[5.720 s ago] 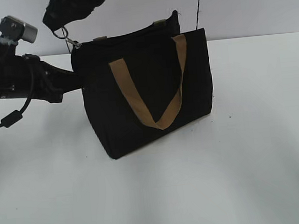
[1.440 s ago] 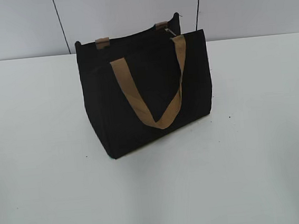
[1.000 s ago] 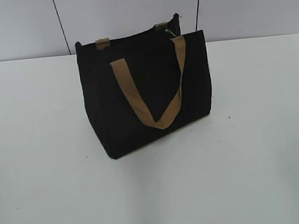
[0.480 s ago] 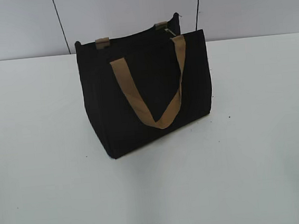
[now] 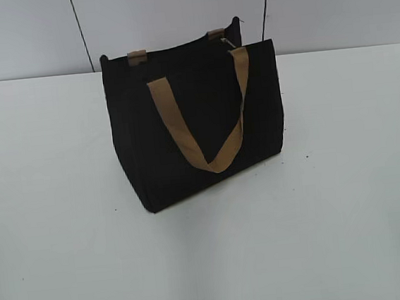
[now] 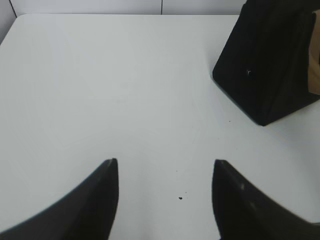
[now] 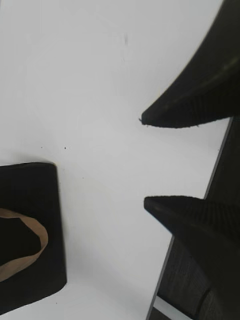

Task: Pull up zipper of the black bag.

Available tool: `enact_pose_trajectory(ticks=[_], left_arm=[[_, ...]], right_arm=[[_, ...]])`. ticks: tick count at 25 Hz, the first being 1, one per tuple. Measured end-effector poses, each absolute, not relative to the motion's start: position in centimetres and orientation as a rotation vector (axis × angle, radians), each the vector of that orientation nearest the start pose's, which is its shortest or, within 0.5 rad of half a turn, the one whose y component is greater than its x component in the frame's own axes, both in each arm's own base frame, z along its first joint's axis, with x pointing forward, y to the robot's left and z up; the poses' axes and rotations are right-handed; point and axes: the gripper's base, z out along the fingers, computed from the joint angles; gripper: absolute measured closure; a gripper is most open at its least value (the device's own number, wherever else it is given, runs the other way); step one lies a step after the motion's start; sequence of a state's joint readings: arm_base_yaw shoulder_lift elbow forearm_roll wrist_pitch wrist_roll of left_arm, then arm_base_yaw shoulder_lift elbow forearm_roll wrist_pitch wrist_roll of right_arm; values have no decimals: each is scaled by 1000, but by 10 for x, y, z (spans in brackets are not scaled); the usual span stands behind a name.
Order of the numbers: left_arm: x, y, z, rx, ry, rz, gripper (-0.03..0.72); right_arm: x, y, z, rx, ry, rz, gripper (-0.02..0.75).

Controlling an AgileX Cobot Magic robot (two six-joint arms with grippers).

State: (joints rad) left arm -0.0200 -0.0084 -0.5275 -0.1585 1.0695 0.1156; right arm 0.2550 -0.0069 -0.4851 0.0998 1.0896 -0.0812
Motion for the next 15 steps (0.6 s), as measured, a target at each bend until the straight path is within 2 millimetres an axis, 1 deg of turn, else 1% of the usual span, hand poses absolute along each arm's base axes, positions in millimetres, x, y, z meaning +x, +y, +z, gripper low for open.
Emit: enact_pose_trajectory(ticks=[9, 11, 15], left_arm=[[-11, -13, 285, 147, 2003, -132, 252], [-11, -13, 285, 147, 2002, -132, 255], [-11, -13, 285, 146, 2002, -132, 260]], right_arm=[[-8, 7, 271, -349, 2057, 226, 392], [-8, 7, 271, -315, 2061, 209, 392], [-7, 8, 271, -183, 2073, 133, 392]])
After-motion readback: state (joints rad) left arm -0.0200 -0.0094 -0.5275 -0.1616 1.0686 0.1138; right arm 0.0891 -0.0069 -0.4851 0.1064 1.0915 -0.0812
